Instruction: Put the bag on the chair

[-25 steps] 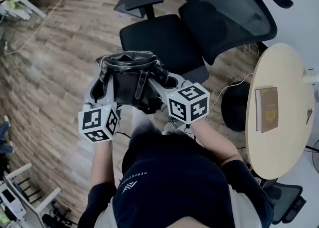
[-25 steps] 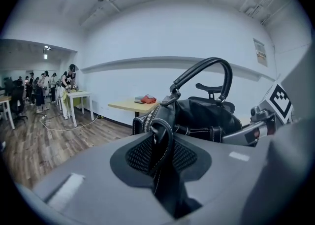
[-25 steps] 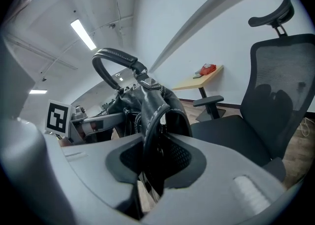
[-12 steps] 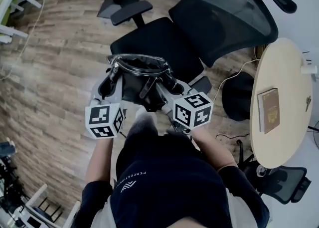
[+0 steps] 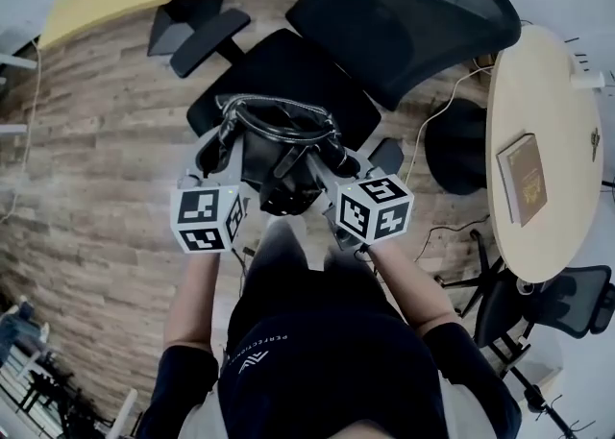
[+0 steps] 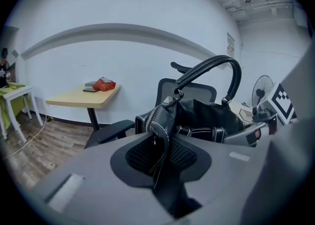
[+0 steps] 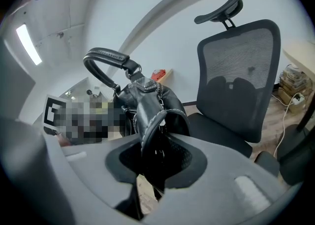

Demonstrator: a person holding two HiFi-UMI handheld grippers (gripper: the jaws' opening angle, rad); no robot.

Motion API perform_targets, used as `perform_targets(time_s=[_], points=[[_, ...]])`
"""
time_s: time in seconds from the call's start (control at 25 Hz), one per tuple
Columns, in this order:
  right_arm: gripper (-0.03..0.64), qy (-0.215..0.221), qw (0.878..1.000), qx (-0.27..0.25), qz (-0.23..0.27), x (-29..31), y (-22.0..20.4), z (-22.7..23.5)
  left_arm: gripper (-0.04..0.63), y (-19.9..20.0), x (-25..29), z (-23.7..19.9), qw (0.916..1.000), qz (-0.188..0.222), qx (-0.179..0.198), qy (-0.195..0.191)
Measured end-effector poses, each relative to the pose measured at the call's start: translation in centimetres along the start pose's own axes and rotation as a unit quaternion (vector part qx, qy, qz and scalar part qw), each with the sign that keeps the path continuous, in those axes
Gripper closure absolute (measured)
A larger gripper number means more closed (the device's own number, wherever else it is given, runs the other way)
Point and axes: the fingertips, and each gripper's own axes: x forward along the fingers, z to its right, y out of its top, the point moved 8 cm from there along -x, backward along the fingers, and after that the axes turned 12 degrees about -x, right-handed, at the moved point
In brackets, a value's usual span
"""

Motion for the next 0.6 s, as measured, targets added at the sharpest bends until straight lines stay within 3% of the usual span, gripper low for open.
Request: perform_targets(time_s=[0.6], points=[[0.532, -0.1, 0.993, 0.058, 0.006, 1.3, -3.1, 2.5, 0.514, -0.7, 8.4, 0.6, 0.9942, -0.053, 0.056, -0.075]])
